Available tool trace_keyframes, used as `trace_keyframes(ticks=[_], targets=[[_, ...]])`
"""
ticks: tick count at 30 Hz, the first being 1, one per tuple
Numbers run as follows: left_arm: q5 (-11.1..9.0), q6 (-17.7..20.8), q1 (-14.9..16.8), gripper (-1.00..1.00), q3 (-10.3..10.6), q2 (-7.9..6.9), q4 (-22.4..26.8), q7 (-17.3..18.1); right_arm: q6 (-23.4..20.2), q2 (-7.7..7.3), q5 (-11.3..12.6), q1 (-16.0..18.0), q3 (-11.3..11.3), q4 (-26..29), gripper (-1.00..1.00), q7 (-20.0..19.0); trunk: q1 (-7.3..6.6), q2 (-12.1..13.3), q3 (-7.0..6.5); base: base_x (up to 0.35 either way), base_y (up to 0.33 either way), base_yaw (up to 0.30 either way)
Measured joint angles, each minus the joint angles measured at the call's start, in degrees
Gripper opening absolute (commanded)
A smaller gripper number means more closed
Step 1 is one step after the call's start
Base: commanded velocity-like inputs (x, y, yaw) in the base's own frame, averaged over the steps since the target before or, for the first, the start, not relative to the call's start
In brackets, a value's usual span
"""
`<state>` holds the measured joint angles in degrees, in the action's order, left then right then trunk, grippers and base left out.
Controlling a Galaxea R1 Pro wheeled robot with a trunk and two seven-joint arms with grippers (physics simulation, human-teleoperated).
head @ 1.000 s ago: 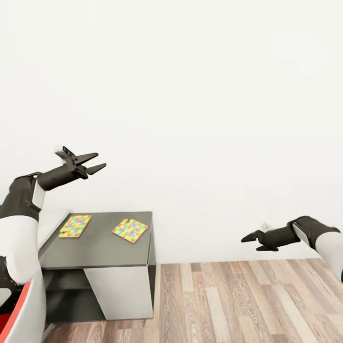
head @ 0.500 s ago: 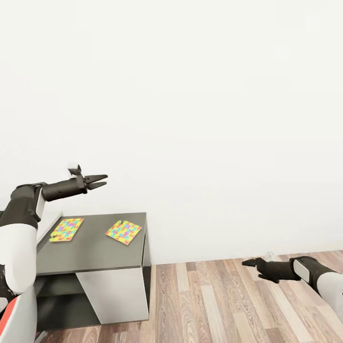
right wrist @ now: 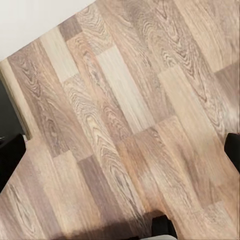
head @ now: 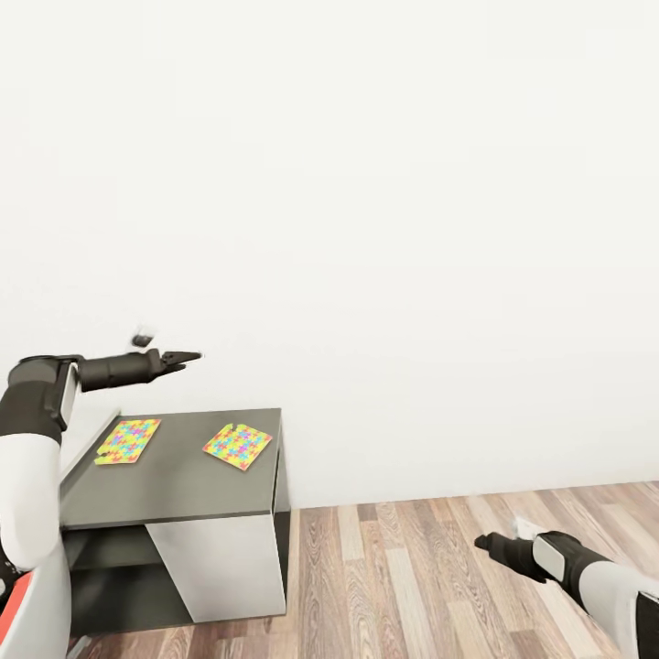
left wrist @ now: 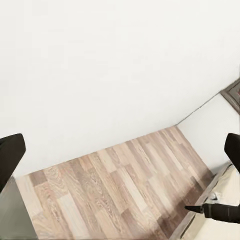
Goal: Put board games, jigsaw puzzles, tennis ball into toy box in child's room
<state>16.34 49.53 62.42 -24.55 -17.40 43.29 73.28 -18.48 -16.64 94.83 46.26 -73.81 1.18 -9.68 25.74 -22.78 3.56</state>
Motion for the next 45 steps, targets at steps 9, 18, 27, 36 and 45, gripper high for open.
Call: trace_keyframes(ticks=[9, 18, 27, 36, 45], targets=[[2.8, 0.2, 0.0, 1.0, 0.2, -0.32, 0.1, -8.8, -1.4, 0.65, 0.2, -0.3, 0.2, 0.7, 1.0, 2.4, 0.0, 0.0, 0.0, 0.0, 0.0, 0.0], [3.3, 0.4, -0.1, 1.0, 5.9, 0.11, -0.3, -14.1, -0.2, 0.62, 0.2, -0.5, 0.2, 0.3, 1.0, 2.7, 0.0, 0.0, 0.0, 0.0, 0.0, 0.0], [3.6, 0.5, -0.3, 1.0, 9.0, 1.38, -0.6, -16.4, 1.5, 0.62, 0.2, -0.6, 0.2, 0.2, 1.0, 2.7, 0.0, 0.0, 0.0, 0.0, 0.0, 0.0], [3.6, 0.4, -0.5, 1.0, 9.4, 1.8, -1.8, -22.6, 1.7, 0.73, 0.1, -0.6, 0.2, 0.2, 1.0, 2.8, 0.0, 0.0, 0.0, 0.0, 0.0, 0.0], [3.6, 0.2, -0.5, 1.0, 9.4, 1.96, -3.5, -24.9, 1.6, 0.75, 0.3, -0.5, 0.3, 0.2, 1.0, 2.9, 0.0, 0.0, 0.0, 0.0, 0.0, 0.0]])
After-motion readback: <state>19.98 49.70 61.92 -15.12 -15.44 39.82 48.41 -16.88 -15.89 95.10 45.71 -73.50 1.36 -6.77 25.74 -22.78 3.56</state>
